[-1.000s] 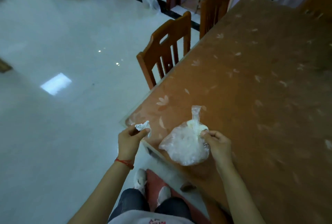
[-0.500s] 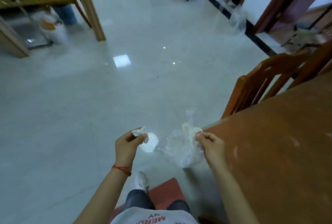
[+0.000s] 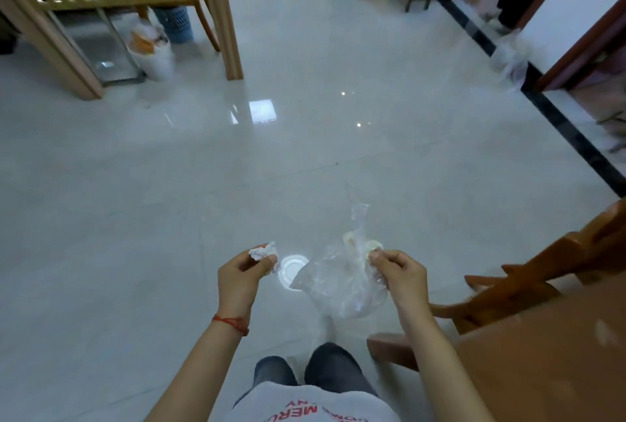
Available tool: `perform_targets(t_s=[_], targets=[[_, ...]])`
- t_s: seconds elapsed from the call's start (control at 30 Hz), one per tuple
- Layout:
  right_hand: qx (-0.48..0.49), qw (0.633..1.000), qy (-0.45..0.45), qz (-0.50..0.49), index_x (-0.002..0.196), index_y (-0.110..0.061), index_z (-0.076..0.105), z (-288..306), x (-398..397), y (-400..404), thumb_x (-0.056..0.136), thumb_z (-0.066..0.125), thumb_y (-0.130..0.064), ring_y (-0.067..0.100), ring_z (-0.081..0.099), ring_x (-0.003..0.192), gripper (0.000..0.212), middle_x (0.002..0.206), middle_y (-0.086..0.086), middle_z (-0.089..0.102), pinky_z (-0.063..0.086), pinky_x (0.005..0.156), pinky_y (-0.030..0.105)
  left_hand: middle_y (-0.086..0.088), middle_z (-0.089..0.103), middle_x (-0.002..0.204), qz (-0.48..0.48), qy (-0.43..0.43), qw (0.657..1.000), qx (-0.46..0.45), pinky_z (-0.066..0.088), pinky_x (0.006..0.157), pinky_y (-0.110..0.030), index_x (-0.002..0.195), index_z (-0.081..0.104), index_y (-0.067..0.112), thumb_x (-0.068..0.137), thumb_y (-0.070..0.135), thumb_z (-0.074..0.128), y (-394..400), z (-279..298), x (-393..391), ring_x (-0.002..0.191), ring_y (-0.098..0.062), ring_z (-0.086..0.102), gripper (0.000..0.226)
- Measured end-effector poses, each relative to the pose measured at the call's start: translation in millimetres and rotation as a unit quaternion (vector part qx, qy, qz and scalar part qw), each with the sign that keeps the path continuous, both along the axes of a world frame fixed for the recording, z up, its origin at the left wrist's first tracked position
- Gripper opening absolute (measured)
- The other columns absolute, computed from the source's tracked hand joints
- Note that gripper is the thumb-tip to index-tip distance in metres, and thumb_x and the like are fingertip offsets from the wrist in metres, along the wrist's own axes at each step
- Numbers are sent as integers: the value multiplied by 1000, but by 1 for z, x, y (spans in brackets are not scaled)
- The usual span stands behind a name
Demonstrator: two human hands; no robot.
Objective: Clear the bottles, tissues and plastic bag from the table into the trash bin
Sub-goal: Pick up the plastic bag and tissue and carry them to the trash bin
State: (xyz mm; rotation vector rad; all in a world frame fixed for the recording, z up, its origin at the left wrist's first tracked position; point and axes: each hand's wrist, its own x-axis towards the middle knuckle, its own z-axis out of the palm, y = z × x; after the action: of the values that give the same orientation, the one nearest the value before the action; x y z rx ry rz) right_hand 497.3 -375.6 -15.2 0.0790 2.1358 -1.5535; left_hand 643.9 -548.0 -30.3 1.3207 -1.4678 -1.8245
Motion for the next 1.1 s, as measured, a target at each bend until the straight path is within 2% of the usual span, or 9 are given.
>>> perform_targets(t_s=[0.13, 0.3, 0.47, 0.6, 0.83, 1.0, 1.1], targets=[[1, 1000, -4, -12, 74, -3, 67, -3, -48, -25, 81, 67, -10, 13, 51, 55, 10, 60, 3, 58, 42, 49, 14, 12, 71, 84, -11, 16, 1000, 7, 50, 66, -9, 77, 71, 14, 77, -7, 64, -28, -2, -54, 73, 5, 64, 21], [-23, 999, -13, -31, 69, -8, 67, -4, -119, -64, 80, 67, -12, 15, 53, 58, 11, 63, 4, 61, 43, 59, 24, 1, 70, 93, -21, 22, 1000, -2, 48, 63, -8, 83, 71, 4, 77, -6, 65, -69, -1, -136, 72, 3, 64, 14], [-25, 999, -5, -31, 72, -7, 68, 6, -184, -95, 81, 67, -12, 13, 54, 57, 10, 63, 4, 61, 44, 55, 17, 3, 69, 89, -39, 24, 999, -4, 48, 62, -8, 95, 69, -1, 77, -5, 65, -102, 10, -205, 72, 1, 64, 19], [-28, 998, 2, -55, 68, -8, 67, 6, -219, -112, 80, 67, -12, 7, 53, 50, 13, 60, 3, 61, 43, 47, 9, 3, 70, 92, -66, 17, 998, -1, 48, 62, -8, 96, 70, 2, 76, -3, 67, -125, 11, -249, 72, 3, 65, 21], [-32, 989, -5, -143, 65, -7, 66, 3, -262, -135, 80, 66, -8, 0, 53, 44, 15, 58, 4, 60, 42, 45, 9, 4, 70, 85, -160, 16, 987, 10, 51, 65, -10, 93, 70, 1, 76, -6, 66, -162, 9, -332, 73, -5, 64, 18], [-41, 964, 2, -261, 67, -10, 66, 6, -288, -144, 81, 66, -11, 9, 56, 53, 15, 62, 4, 63, 43, 47, 8, 8, 71, 82, -270, 20, 963, -6, 51, 66, -11, 93, 71, 7, 76, -4, 67, -189, 15, -404, 71, -1, 65, 21], [-40, 945, 7, -325, 67, -10, 66, 6, -297, -142, 82, 66, -10, 1, 55, 45, 14, 60, 3, 62, 43, 46, 8, 6, 70, 84, -331, 23, 943, -13, 51, 65, -11, 92, 71, 9, 76, -4, 67, -194, 19, -444, 70, 2, 65, 21]])
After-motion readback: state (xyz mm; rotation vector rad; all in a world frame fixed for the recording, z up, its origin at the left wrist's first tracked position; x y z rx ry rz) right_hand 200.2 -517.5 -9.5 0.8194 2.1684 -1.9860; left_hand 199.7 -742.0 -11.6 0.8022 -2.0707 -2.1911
